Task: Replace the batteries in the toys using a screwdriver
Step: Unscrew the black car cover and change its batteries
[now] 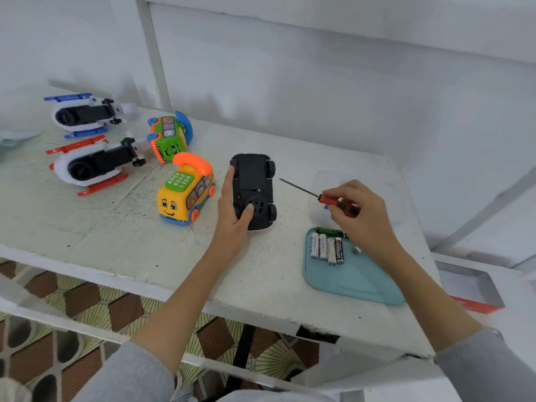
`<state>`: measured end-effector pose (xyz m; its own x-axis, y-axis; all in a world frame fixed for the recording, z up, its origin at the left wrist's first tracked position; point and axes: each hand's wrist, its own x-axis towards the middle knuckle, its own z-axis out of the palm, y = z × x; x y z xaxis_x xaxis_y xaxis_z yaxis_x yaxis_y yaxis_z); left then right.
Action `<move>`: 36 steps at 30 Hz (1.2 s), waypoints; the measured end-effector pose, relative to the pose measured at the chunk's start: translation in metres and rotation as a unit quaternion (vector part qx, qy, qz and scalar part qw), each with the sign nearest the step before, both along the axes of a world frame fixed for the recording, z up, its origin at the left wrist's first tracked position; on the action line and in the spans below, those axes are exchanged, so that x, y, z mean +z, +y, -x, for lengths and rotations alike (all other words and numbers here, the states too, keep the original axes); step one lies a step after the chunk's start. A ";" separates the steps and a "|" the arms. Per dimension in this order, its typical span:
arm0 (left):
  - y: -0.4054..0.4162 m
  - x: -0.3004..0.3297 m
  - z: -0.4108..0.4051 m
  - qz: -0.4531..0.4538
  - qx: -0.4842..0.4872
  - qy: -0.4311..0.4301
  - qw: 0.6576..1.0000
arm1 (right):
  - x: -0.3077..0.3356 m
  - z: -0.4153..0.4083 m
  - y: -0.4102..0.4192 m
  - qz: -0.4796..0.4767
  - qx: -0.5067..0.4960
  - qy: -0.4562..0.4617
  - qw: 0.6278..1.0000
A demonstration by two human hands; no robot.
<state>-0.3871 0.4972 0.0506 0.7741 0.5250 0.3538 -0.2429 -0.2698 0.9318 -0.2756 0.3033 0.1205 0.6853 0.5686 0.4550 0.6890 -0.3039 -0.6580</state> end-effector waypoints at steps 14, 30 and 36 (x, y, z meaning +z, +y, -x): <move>-0.007 -0.014 -0.001 -0.026 0.030 0.035 0.999 | -0.011 0.007 0.020 0.027 0.019 -0.038 0.999; -0.011 -0.014 -0.003 -0.066 0.053 0.034 0.996 | -0.003 0.007 0.020 0.103 -0.004 -0.085 0.991; -0.010 -0.014 -0.004 -0.068 0.062 0.039 0.995 | 0.005 0.008 0.024 0.121 0.029 -0.064 0.990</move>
<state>-0.3836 0.4868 0.0363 0.7339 0.5692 0.3706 -0.1291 -0.4188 0.8988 -0.2834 0.3268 0.1258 0.5941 0.7079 0.3819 0.7826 -0.3992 -0.4776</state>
